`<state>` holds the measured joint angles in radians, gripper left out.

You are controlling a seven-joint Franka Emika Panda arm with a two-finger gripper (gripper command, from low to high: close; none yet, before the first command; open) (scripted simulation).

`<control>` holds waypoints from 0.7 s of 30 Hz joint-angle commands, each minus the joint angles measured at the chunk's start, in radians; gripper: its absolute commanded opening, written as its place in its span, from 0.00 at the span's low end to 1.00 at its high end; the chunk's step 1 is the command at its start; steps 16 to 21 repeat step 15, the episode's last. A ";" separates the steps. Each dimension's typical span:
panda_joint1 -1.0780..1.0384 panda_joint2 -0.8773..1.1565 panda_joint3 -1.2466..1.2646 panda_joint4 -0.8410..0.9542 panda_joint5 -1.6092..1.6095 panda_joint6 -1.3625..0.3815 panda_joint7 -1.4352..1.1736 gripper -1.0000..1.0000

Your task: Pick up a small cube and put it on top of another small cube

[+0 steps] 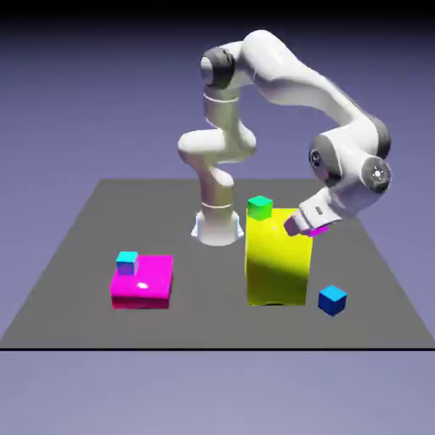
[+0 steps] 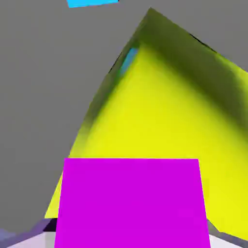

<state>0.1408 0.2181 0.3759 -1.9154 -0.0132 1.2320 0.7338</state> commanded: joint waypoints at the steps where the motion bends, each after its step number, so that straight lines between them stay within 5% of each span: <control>1: -0.026 -0.029 0.026 -0.026 -0.021 -0.043 -0.002 0.00; 5: -0.127 -0.121 0.124 -0.112 -0.102 -0.214 -0.007 0.00; 12: -0.139 -0.205 0.114 -0.325 -0.093 -0.071 -0.035 0.00; 13: -0.139 -0.205 0.114 -0.325 -0.093 -0.071 -0.035 1.00; 21: -0.137 -0.191 0.116 -0.289 -0.095 -0.095 -0.030 1.00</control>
